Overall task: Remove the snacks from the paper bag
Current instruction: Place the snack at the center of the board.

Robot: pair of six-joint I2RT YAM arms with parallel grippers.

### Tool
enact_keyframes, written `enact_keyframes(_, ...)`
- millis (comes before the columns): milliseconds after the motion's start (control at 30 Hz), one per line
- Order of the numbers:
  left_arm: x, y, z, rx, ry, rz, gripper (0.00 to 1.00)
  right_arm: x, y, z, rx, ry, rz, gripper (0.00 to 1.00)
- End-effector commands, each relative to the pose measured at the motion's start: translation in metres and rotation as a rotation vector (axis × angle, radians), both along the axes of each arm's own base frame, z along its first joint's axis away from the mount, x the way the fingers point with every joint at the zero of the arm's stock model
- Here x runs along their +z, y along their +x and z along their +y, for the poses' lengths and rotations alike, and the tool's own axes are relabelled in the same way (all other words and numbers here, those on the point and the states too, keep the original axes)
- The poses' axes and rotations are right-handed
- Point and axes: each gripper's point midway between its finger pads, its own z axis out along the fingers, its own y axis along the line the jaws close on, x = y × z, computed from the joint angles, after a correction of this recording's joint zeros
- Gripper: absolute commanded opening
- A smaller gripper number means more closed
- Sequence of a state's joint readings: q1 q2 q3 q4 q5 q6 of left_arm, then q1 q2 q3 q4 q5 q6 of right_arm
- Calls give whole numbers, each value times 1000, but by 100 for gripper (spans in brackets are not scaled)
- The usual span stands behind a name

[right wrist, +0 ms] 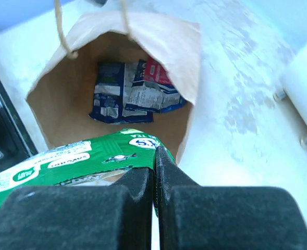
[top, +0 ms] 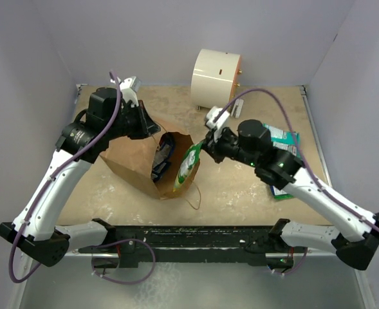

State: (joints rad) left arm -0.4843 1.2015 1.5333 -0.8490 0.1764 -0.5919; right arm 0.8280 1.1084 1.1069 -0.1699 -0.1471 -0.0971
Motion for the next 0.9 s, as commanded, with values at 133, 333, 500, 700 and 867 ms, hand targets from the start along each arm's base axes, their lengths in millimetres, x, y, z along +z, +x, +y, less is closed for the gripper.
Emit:
enact_keyframes(133, 10, 14, 28, 136, 75, -84, 0, 31, -6, -114, -661, -23, 306, 0)
enact_keyframes(333, 13, 9, 34, 121, 114, -104, 0, 12, 15, -199, -1083, -89, 367, 0)
enact_keyframes(500, 16, 4, 24, 35, 111, -113, 0, 3, 17, -257, -1329, -163, 338, 0)
enact_keyframes(700, 16, -4, 14, -75, 126, -119, 0, 0, 5, -319, -1569, -175, 307, 0)
enact_keyframes(867, 13, -13, 8, -142, 132, -133, 0, 3, 0, -381, -1850, -214, 266, 0)
